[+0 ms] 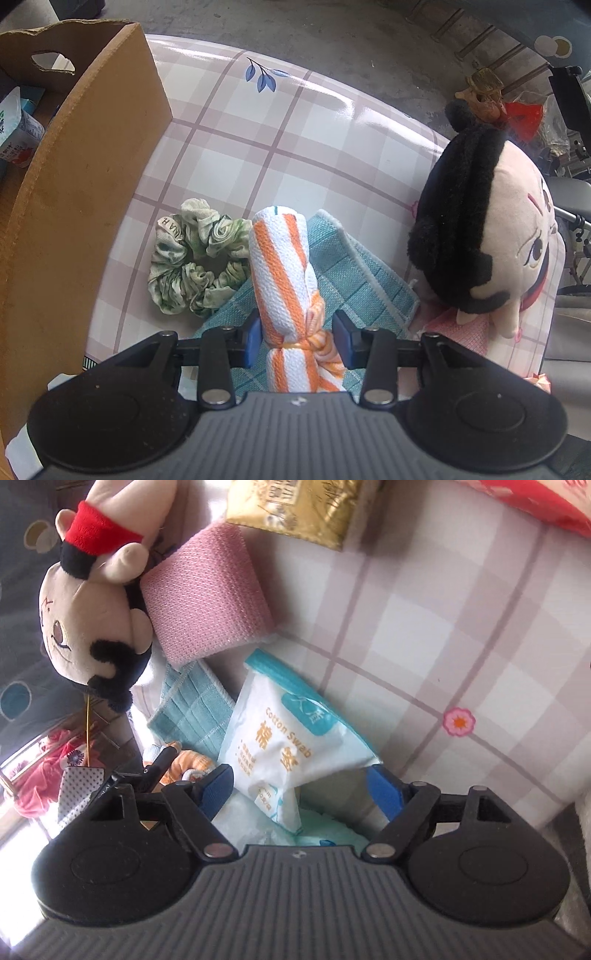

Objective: Organize soft objects
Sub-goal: 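Grasp the white cotton swab bag with the right gripper while the left holds the towel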

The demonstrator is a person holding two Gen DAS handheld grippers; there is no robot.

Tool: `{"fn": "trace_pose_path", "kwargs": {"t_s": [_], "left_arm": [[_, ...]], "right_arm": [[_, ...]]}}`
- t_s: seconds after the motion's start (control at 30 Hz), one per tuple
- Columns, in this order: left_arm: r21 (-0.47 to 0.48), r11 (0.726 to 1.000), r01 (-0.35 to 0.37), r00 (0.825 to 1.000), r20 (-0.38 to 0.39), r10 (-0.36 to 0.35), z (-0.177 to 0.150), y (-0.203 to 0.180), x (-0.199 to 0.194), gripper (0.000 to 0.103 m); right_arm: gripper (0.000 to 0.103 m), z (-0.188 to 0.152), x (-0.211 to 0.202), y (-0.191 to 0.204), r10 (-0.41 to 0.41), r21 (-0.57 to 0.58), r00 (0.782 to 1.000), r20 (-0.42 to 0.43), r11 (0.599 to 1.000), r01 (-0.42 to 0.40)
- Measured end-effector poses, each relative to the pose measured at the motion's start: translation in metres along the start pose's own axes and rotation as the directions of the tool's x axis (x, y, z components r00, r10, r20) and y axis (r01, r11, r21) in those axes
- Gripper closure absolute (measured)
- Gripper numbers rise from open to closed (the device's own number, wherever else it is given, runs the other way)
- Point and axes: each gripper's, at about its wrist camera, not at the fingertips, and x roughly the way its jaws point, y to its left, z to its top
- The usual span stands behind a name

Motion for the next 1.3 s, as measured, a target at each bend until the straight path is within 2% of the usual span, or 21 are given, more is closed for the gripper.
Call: {"fn": "trace_pose_path", "kwargs": {"t_s": [0.13, 0.2, 0.27, 0.33, 0.4, 0.47, 0.53, 0.57, 0.63, 0.67, 0.73, 0.77, 0.83, 0.9, 1.03, 1.17, 1.3], "left_arm": [[-0.005, 1.000, 0.003, 1.000, -0.003, -0.003, -0.002, 0.002, 0.003, 0.062], [-0.009, 1.000, 0.011, 1.000, -0.006, -0.011, -0.003, 0.003, 0.004, 0.062], [-0.016, 1.000, 0.016, 1.000, -0.011, -0.016, -0.004, 0.005, 0.006, 0.062], [-0.018, 1.000, 0.018, 1.000, -0.016, -0.019, -0.004, 0.006, 0.007, 0.062], [-0.020, 1.000, 0.020, 1.000, -0.018, -0.020, -0.003, 0.006, 0.008, 0.062], [-0.017, 1.000, 0.018, 1.000, -0.018, -0.018, -0.003, 0.005, 0.009, 0.062], [-0.010, 1.000, 0.017, 1.000, -0.022, -0.018, -0.003, 0.004, 0.010, 0.062], [-0.007, 1.000, 0.018, 0.999, -0.027, -0.019, -0.002, 0.003, 0.011, 0.061], [0.001, 1.000, 0.016, 0.999, -0.039, -0.016, -0.002, 0.002, 0.014, 0.059], [0.006, 1.000, 0.014, 0.999, -0.044, -0.014, -0.002, 0.001, 0.015, 0.058], [0.012, 1.000, 0.011, 0.999, -0.052, -0.010, -0.001, -0.001, 0.018, 0.056], [0.010, 1.000, 0.016, 0.998, -0.062, -0.015, -0.001, -0.001, 0.020, 0.056], [0.005, 1.000, 0.016, 0.996, -0.085, -0.016, 0.000, -0.001, 0.026, 0.055], [0.009, 1.000, 0.012, 0.996, -0.092, -0.011, 0.000, -0.002, 0.029, 0.056], [0.016, 1.000, -0.010, 0.997, -0.079, 0.011, 0.000, -0.005, 0.027, 0.062], [0.040, 0.999, -0.003, 0.999, -0.045, 0.005, -0.004, -0.013, 0.011, 0.062], [0.044, 0.998, 0.043, 0.999, -0.022, -0.042, -0.011, -0.017, -0.006, 0.062]], "right_arm": [[0.022, 0.001, 0.024, 0.001, 0.037, 0.037, 0.999, -0.008, 0.999, -0.037], [0.028, 0.003, 0.035, 0.006, 0.036, 0.021, 0.999, 0.014, 0.999, -0.037], [0.060, 0.004, 0.043, 0.013, 0.037, -0.022, 0.999, 0.037, 0.999, -0.036], [0.066, 0.001, 0.043, 0.024, -0.016, -0.115, 0.997, 0.076, 0.993, 0.025], [0.072, -0.003, 0.040, 0.041, -0.075, -0.249, 0.990, 0.118, 0.963, 0.102], [0.078, -0.009, 0.031, 0.059, -0.118, -0.402, 0.978, 0.173, 0.898, 0.180], [0.078, -0.014, 0.020, 0.073, -0.159, -0.527, 0.960, 0.230, 0.809, 0.260], [0.078, -0.019, 0.015, 0.082, -0.191, -0.606, 0.941, 0.279, 0.726, 0.327], [0.078, -0.030, 0.014, 0.095, -0.242, -0.727, 0.893, 0.380, 0.518, 0.450], [0.078, -0.030, 0.010, 0.094, -0.251, -0.752, 0.873, 0.417, 0.443, 0.487], [0.076, -0.025, 0.012, 0.092, -0.279, -0.776, 0.857, 0.433, 0.368, 0.512], [0.070, -0.017, 0.008, 0.086, -0.286, -0.782, 0.861, 0.421, 0.368, 0.504], [0.066, -0.010, 0.015, 0.083, -0.272, -0.777, 0.872, 0.406, 0.399, 0.487], [0.065, -0.006, 0.015, 0.082, -0.243, -0.781, 0.879, 0.411, 0.404, 0.476], [0.079, -0.015, 0.009, 0.084, -0.203, -0.789, 0.876, 0.437, 0.381, 0.482], [0.080, -0.023, -0.006, 0.085, -0.187, -0.791, 0.875, 0.447, 0.373, 0.484], [0.080, -0.031, -0.015, 0.092, -0.158, -0.799, 0.879, 0.450, 0.369, 0.475]]}}
